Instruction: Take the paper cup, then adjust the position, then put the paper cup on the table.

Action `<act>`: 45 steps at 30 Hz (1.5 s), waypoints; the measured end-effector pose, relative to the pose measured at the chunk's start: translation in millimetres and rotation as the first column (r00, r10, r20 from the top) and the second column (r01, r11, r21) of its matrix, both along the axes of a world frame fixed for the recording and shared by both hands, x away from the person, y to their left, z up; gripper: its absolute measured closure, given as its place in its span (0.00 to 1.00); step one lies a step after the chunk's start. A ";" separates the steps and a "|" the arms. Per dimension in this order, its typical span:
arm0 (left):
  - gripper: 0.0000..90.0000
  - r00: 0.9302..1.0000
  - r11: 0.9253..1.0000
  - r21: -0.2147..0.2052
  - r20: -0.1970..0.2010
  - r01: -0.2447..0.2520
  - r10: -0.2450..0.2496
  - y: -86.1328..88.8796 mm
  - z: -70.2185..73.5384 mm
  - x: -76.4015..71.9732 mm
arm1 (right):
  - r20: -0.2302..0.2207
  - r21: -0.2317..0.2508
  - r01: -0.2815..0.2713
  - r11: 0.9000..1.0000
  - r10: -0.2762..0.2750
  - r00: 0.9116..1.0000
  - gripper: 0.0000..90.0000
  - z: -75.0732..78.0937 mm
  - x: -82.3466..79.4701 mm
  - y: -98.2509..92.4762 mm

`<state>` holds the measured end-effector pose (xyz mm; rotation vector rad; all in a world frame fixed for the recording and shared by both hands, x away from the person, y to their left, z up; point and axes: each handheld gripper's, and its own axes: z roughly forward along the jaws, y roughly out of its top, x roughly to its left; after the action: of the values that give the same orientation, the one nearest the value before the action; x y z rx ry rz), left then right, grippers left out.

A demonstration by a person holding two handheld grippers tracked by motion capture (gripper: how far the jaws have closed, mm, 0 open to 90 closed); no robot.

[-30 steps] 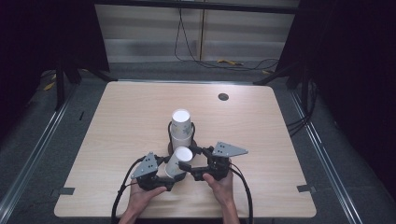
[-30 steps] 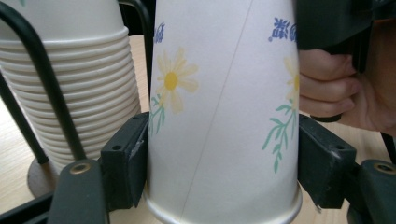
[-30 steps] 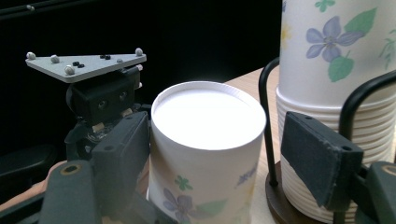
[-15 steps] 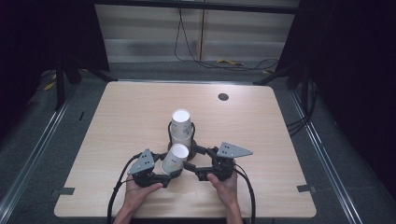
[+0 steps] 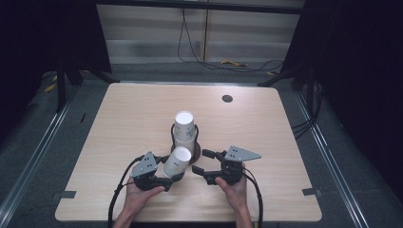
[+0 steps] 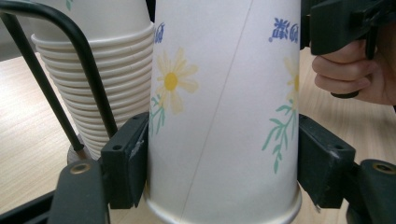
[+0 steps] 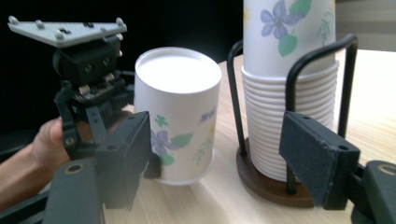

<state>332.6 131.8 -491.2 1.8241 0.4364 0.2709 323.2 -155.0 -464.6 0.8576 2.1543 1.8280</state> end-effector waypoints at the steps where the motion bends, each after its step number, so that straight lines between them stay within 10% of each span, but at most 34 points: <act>1: 0.31 1.000 1.000 0.002 0.007 -0.007 0.007 0.2 0.8 0.5 | -0.002 -0.011 0.001 1.000 -0.001 1.000 0.28 -0.2 -0.2 -0.6; 14: 0.31 0.999 0.989 0.144 0.015 0.044 -0.047 4.9 3.7 2.4 | -0.019 -0.102 -0.016 0.995 0.014 1.000 0.28 0.3 0.9 -2.5; 20: 0.31 0.998 0.991 0.122 -0.018 0.064 -0.062 8.9 5.6 8.2 | -0.034 -0.135 -0.032 0.990 0.027 0.999 0.27 4.3 4.3 -3.6; 31: 0.32 0.996 0.976 0.200 -0.056 0.086 -0.076 8.7 1.8 11.1 | -0.051 -0.199 -0.060 0.978 0.051 0.997 0.30 2.3 6.3 4.7; 45: 0.32 0.995 0.939 0.327 -0.035 0.104 -0.098 -4.8 6.0 12.4 | -0.092 -0.271 -0.143 0.952 0.123 0.988 0.36 6.3 4.5 2.2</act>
<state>345.0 127.0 -485.2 2.1706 0.3210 0.2679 327.8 -152.9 -458.4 0.7426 2.4927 1.5169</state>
